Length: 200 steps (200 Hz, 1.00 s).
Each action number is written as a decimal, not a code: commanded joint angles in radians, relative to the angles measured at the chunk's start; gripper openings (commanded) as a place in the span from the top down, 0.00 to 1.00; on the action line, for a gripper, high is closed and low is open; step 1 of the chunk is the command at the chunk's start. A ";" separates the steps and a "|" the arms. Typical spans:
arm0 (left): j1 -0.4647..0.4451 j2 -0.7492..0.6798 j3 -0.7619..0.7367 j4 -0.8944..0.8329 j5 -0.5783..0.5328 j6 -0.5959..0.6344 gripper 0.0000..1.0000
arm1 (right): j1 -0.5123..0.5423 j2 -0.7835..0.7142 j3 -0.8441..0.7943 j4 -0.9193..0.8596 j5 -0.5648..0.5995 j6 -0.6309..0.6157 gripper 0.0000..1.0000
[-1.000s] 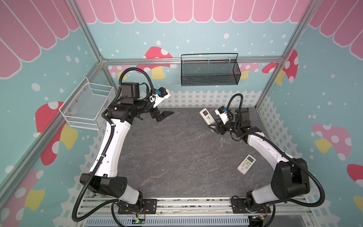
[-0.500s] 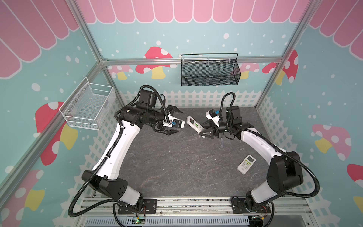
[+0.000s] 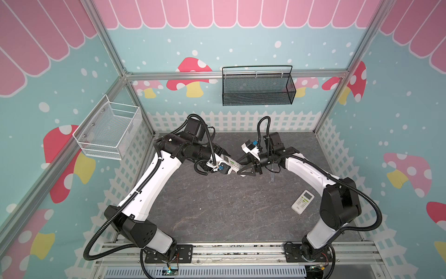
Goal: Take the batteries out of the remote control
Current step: 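Carry the remote toward the left gripper while the left gripper grasps its end, then hold the remote with the left gripper while the right gripper grips its battery cover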
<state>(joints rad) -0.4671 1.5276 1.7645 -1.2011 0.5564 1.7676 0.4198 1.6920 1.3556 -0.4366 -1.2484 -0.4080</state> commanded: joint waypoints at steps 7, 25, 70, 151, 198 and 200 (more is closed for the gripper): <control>-0.007 -0.007 -0.029 -0.036 -0.058 0.103 0.48 | 0.006 0.011 0.035 -0.040 -0.061 -0.070 0.65; -0.008 -0.006 -0.039 -0.033 -0.071 0.104 0.59 | 0.008 0.012 0.034 -0.045 -0.073 -0.077 0.65; -0.008 -0.012 -0.065 0.020 -0.091 0.070 0.75 | 0.009 0.012 0.034 -0.056 -0.071 -0.097 0.66; -0.007 -0.048 -0.112 0.118 -0.101 -0.053 1.00 | 0.010 -0.006 0.016 -0.063 -0.034 -0.103 0.50; 0.032 -0.073 -0.132 0.143 -0.107 -0.176 1.00 | -0.025 -0.126 -0.044 -0.039 0.101 -0.110 0.30; 0.035 -0.073 -0.131 0.143 -0.107 -0.183 1.00 | -0.029 -0.137 -0.048 -0.032 0.105 -0.103 0.30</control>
<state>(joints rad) -0.4652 1.4895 1.6501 -1.1004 0.4892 1.6802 0.4145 1.6577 1.3388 -0.4892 -1.1961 -0.4747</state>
